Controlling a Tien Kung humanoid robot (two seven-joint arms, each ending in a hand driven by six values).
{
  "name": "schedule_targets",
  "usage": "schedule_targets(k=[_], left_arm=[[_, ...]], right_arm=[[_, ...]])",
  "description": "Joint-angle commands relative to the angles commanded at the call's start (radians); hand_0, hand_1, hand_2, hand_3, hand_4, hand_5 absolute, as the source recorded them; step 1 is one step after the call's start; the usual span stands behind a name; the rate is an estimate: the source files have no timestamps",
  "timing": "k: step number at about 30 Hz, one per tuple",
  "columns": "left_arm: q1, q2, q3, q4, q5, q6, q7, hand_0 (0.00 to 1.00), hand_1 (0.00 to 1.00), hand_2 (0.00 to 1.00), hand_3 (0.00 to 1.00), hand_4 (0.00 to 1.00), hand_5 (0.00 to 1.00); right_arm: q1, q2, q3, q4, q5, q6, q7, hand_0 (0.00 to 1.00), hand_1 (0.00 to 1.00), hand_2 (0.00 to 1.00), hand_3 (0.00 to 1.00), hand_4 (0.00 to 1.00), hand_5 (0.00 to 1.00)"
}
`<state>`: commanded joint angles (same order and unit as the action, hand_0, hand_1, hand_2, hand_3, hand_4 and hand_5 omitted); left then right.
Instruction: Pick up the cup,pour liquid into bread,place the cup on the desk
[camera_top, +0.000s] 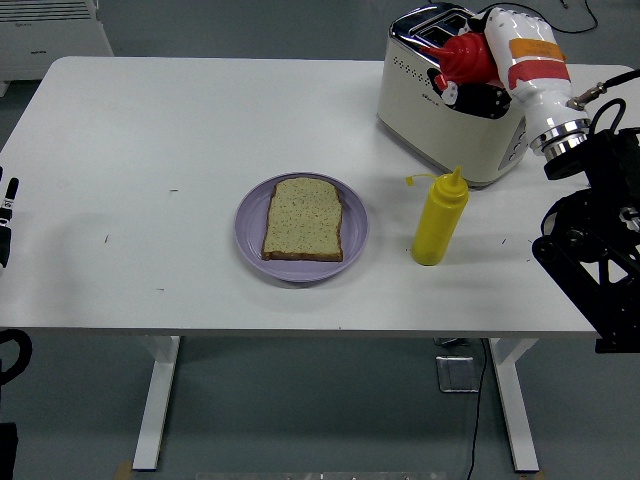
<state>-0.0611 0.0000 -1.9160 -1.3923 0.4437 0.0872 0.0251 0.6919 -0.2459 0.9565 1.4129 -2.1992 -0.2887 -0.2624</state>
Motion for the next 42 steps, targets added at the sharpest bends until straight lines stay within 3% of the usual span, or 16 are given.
schedule_targets(k=[2,6,11,18,28,36,42], left_arm=[[0.003,0.0,-0.001,0.001,0.0,0.0,0.0,0.78,0.733,0.725,0.67,0.543,0.98],[0.003,0.0,0.001,0.002,0.0,-0.002,0.0,0.78,0.732,0.727,0.673,0.546,0.983],[0.006,0.0,-0.009,0.003,0.0,-0.001,0.0,0.78,0.732,0.727,0.673,0.546,0.983],[0.001,0.0,-0.008,0.003,0.0,-0.003,0.0,0.781,0.735,0.731,0.677,0.547,0.983],[0.001,0.0,-0.016,0.002,0.001,-0.001,0.0,0.784,0.736,0.73,0.679,0.549,0.982],[-0.002,0.0,-0.012,0.002,0.001,-0.002,-0.001,0.786,0.738,0.733,0.681,0.549,0.983],[0.003,0.0,-0.017,0.002,0.001,0.0,0.0,0.786,0.738,0.733,0.684,0.548,0.983]], right_arm=[[0.037,0.025,-0.025,-0.023,-0.07,0.019,-0.038,0.049,0.058,0.153,0.277,0.74,0.309],[0.113,0.044,-0.092,-0.064,-0.07,0.082,-0.087,0.05,0.062,0.162,0.28,0.702,0.294],[0.231,0.033,-0.251,-0.102,-0.07,0.205,-0.137,0.05,0.062,0.162,0.28,0.702,0.294],[0.354,0.011,-0.483,-0.117,-0.07,0.275,-0.161,0.065,0.067,0.171,0.286,0.69,0.284],[0.379,-0.013,-0.43,-0.115,-0.07,0.302,-0.17,0.074,0.072,0.173,0.288,0.688,0.287],[0.384,-0.004,-0.539,-0.113,-0.07,0.305,-0.168,0.074,0.071,0.179,0.293,0.661,0.251],[0.389,-0.021,-0.423,-0.112,-0.07,0.312,-0.176,0.076,0.075,0.184,0.296,0.651,0.244]])
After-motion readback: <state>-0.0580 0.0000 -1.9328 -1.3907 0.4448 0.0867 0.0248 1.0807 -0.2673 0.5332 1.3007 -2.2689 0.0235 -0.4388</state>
